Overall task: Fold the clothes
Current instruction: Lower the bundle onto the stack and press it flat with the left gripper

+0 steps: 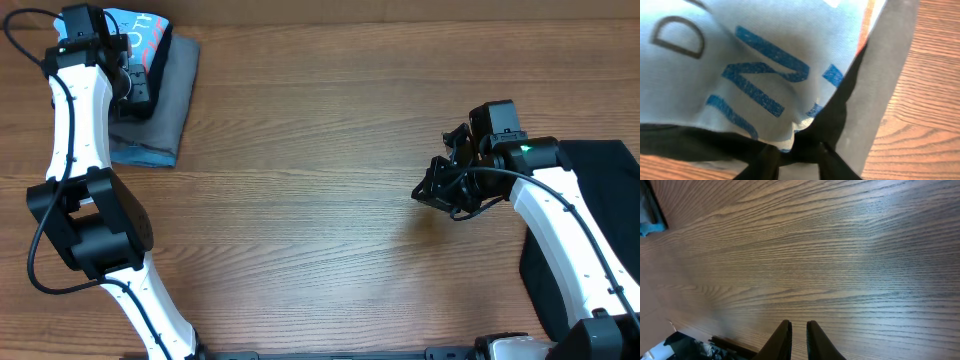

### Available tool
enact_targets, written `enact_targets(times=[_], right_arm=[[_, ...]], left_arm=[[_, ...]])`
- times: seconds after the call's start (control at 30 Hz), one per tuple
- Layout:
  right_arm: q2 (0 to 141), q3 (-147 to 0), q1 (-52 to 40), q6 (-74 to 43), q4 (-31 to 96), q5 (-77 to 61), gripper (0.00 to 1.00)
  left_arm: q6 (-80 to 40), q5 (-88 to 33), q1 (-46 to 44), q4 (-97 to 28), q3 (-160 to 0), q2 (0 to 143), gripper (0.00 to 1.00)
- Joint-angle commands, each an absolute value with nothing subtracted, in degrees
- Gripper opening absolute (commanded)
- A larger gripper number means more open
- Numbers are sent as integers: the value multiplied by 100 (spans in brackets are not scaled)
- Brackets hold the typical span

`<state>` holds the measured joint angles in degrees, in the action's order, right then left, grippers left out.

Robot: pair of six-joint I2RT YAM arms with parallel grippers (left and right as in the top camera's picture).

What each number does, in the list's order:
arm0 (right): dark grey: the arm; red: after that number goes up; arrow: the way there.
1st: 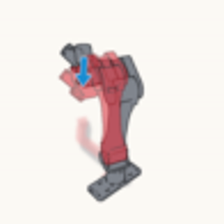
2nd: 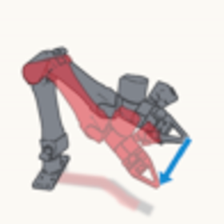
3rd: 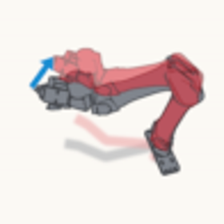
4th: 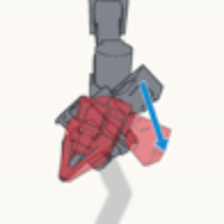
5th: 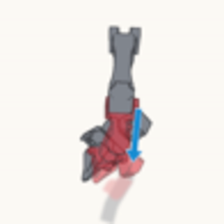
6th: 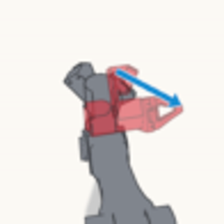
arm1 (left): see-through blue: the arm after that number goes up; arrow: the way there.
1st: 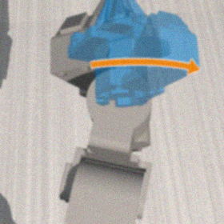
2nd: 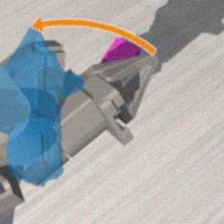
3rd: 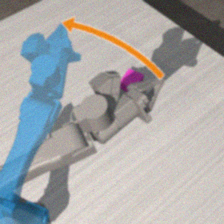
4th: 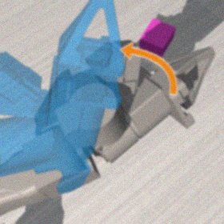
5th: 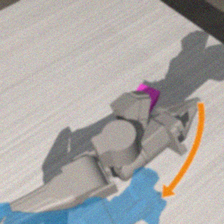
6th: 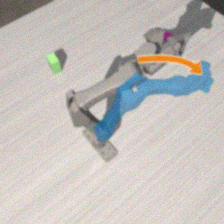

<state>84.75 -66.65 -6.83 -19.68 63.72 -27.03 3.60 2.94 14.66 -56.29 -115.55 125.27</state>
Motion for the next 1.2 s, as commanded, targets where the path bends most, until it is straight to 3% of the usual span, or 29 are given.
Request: enact_targets(times=[0.0,0.17,0.23,0.3,0.33,0.47,0.67,0.8,0.97,1.17], right_arm=[[8412,-6805,-668,-1968,6366,-2709,14],[8412,-6807,-668,-1968,6375,-2709,14],[8412,-6805,-668,-1968,6375,-2709,14],[8412,-6807,-668,-1968,6377,-2709,14],[8412,-6807,-668,-1968,6375,-2709,14],[8412,-6807,-668,-1966,6366,-2709,14],[8412,-6807,-668,-1968,6353,-2709,14],[8412,-6805,-668,-1968,6355,-2711,14],[8412,-6807,-668,-1970,6359,-2714,14],[8412,-6807,-668,-1968,6445,-2711,14]], left_arm=[[403,-8,1496,-5666,-11616,12549,24],[366,-224,1500,-5682,-11653,12287,19],[368,-121,1503,-5706,-11653,12173,23],[368,298,1503,-5771,-11653,12116,45],[384,504,1503,-5802,-11653,12116,51],[390,921,1542,-5854,-11640,12215,59],[510,676,1577,-5693,-11638,12534,53],[561,353,1577,-5522,-11638,12711,40],[561,99,1573,-5221,-11638,12717,36],[558,-364,1573,-5376,-11649,12658,16]])
